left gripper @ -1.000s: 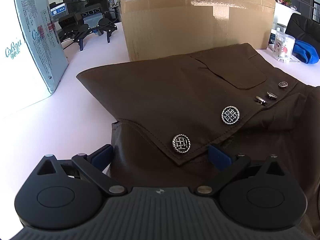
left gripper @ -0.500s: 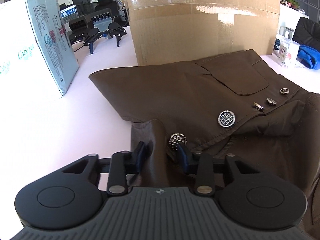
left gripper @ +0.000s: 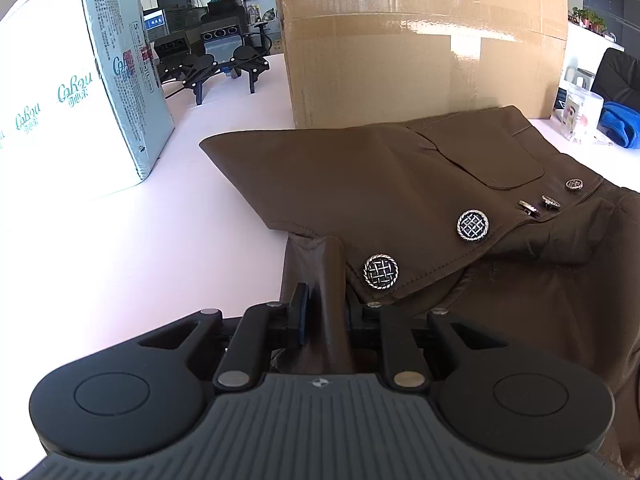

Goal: Fold clothes

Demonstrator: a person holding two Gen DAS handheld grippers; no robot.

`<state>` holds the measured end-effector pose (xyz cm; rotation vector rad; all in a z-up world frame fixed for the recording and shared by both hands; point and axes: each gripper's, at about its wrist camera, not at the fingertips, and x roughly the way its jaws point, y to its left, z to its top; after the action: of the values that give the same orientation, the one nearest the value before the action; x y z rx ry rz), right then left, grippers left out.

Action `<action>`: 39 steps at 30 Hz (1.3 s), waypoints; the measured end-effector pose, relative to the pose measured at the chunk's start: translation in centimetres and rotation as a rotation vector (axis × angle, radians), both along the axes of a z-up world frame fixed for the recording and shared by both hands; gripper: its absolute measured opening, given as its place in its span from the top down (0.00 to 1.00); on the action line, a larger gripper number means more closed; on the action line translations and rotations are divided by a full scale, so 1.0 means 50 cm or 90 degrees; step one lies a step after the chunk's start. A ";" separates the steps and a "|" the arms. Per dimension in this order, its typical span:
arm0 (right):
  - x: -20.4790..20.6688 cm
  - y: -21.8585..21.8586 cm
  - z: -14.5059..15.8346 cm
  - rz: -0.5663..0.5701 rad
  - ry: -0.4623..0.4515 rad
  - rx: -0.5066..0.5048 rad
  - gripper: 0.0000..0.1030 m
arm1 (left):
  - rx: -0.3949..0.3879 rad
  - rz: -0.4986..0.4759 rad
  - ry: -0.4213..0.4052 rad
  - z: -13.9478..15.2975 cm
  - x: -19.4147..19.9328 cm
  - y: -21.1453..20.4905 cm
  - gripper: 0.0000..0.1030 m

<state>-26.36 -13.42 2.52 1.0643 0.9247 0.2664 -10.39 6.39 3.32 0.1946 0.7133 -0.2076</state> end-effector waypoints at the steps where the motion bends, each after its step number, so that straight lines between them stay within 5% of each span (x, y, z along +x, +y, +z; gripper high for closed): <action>1: -0.001 0.002 -0.004 -0.033 0.004 0.002 0.02 | 0.000 0.002 -0.004 0.002 -0.003 0.000 0.90; 5: -0.005 0.010 -0.008 -0.150 -0.021 -0.012 0.09 | -0.007 0.006 -0.012 0.006 -0.009 0.006 0.92; 7: -0.003 0.011 -0.014 -0.207 -0.021 -0.029 0.36 | -0.007 0.008 -0.016 0.008 -0.011 0.008 0.92; 9: 0.006 0.005 -0.030 -0.234 -0.003 -0.036 0.83 | -0.005 0.010 -0.019 0.009 -0.013 0.010 0.92; 11: 0.011 -0.005 -0.057 -0.244 0.003 -0.004 0.93 | -0.007 0.006 -0.019 0.011 -0.016 0.012 0.93; 15: 0.018 -0.018 -0.055 -0.223 -0.042 -0.026 0.94 | -0.024 0.001 -0.012 0.015 -0.023 0.024 0.94; 20: 0.025 -0.082 0.016 -0.182 -0.174 -0.087 0.94 | -0.070 -0.003 -0.023 0.023 -0.064 0.032 0.94; 29: -0.005 -0.245 0.108 -0.183 -0.283 -0.115 0.94 | -0.053 -0.145 -0.043 0.044 -0.196 -0.070 0.85; 32: -0.021 -0.321 0.126 -0.174 -0.293 -0.126 0.94 | -0.073 -0.193 -0.028 0.056 -0.214 -0.087 0.71; 36: -0.030 -0.400 0.119 -0.203 -0.248 -0.186 0.94 | -0.051 -0.216 -0.059 0.068 -0.233 -0.107 0.18; 39: -0.037 -0.459 0.091 -0.250 -0.202 -0.233 0.94 | 0.042 -0.178 -0.149 0.076 -0.240 -0.119 0.19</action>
<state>-28.22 -36.38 7.05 0.8104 0.4423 -0.0606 -22.40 0.45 7.10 0.3756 0.4580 -0.4217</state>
